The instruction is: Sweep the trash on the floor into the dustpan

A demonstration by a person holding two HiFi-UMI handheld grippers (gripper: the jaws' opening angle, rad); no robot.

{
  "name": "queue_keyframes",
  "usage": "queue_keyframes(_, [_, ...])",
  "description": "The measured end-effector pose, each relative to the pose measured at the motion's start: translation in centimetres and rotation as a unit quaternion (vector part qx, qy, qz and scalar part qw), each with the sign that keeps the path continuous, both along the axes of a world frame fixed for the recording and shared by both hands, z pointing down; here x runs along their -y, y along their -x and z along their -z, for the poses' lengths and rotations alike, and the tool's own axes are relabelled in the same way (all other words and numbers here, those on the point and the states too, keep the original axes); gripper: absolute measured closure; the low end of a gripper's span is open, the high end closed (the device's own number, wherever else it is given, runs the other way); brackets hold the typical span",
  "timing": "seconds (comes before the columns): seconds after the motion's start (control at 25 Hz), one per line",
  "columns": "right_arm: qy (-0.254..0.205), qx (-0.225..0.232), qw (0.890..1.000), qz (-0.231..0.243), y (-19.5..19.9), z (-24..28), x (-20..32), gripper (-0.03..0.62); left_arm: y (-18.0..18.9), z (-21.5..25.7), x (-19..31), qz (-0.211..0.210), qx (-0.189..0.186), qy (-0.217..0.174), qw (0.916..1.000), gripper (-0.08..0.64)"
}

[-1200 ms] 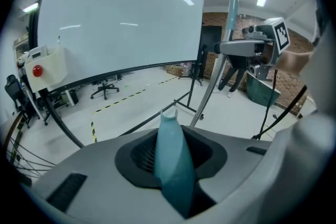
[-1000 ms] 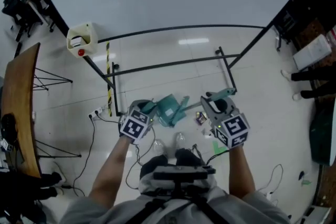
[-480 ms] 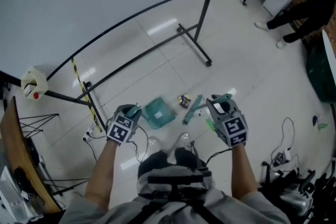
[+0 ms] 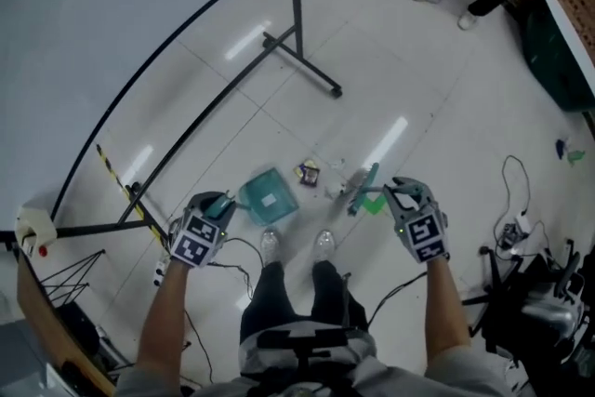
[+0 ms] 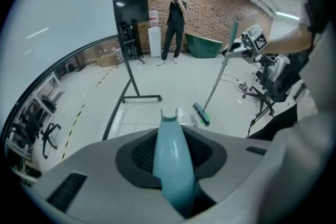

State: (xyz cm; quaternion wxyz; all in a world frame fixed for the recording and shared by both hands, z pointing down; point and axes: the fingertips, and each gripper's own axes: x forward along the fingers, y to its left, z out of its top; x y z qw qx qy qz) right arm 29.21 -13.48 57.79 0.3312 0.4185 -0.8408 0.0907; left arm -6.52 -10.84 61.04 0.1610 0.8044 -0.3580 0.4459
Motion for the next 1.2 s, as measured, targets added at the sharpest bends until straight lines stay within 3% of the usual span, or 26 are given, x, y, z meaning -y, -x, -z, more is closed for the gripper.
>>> queue_keyframes(0.2, [0.008,-0.051,0.999,0.012,-0.6,-5.9,-1.0,0.497,-3.4,-1.4,3.0,-0.094,0.011,0.003,0.9955,0.453])
queue_keyframes(0.32, [0.025,-0.091,0.995,0.031,0.3,-10.6,-2.3,0.499,-4.7,-1.6,4.5,-0.122,0.015,-0.003,0.9924,0.453])
queue_keyframes(0.48, [0.05,-0.007,0.997,-0.063,0.9,-12.8,-2.9,0.499,-5.8,-1.5,5.8,-0.121,0.01,-0.004,0.9926,0.453])
queue_keyframes(0.64, [0.058,0.065,0.985,-0.15,1.6,-12.2,-1.7,0.494,-6.1,-1.5,5.8,-0.118,0.004,-0.002,0.993,0.453])
queue_keyframes(0.96, [0.054,0.127,0.979,-0.153,7.1,-11.3,1.2,0.492,-6.6,-1.4,5.4,-0.116,0.0,-0.006,0.9932,0.453])
queue_keyframes(1.2, [0.043,0.162,0.981,-0.101,13.6,-9.6,3.8,0.492,-5.9,-1.5,5.4,-0.111,-0.006,-0.006,0.9937,0.453])
